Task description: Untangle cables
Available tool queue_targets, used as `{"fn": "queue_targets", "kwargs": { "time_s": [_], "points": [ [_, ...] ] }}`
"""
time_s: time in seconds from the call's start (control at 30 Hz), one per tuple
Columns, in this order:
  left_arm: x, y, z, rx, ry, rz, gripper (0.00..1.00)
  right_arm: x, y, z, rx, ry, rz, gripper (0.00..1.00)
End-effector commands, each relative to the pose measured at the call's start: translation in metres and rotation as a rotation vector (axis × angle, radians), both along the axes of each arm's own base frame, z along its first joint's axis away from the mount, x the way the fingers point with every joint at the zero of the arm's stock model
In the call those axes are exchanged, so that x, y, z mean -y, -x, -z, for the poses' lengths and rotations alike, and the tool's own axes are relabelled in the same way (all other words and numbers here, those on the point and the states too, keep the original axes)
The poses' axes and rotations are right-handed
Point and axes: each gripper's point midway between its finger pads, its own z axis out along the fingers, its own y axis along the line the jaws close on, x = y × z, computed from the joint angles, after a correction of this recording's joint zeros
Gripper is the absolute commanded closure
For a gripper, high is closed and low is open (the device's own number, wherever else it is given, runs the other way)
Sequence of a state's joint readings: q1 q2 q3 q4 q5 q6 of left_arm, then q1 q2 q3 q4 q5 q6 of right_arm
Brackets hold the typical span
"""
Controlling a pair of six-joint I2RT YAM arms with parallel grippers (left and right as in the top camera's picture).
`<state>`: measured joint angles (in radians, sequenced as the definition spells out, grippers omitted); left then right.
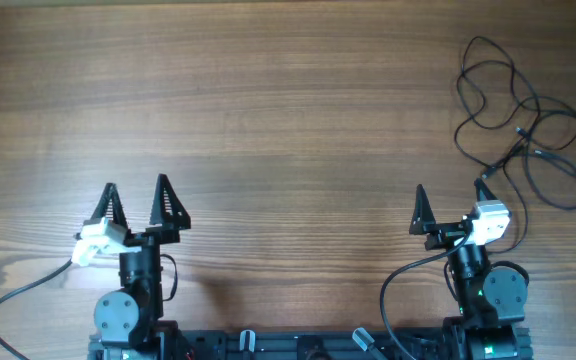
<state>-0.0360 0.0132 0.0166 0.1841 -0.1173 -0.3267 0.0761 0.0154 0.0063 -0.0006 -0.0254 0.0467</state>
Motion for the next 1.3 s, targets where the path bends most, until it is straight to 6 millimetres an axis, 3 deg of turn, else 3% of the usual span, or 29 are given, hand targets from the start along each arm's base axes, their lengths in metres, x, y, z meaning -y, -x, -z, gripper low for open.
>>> {"fn": "queue_targets", "kwargs": {
  "time_s": [0.0,0.13,1.27],
  "points": [
    [0.006,-0.004,0.030,-0.115,-0.070,0.030,0.00,-0.002,0.001,-0.003,0.014,0.013,-0.013,0.00],
    [0.015,-0.004,0.067,-0.262,-0.077,0.089,0.00,-0.002,0.001,-0.003,0.014,0.013,-0.013,0.00],
    [0.019,-0.004,0.067,-0.263,-0.073,0.109,0.00,-0.002,0.001,-0.003,0.014,0.013,-0.013,0.00]
  ]
}}
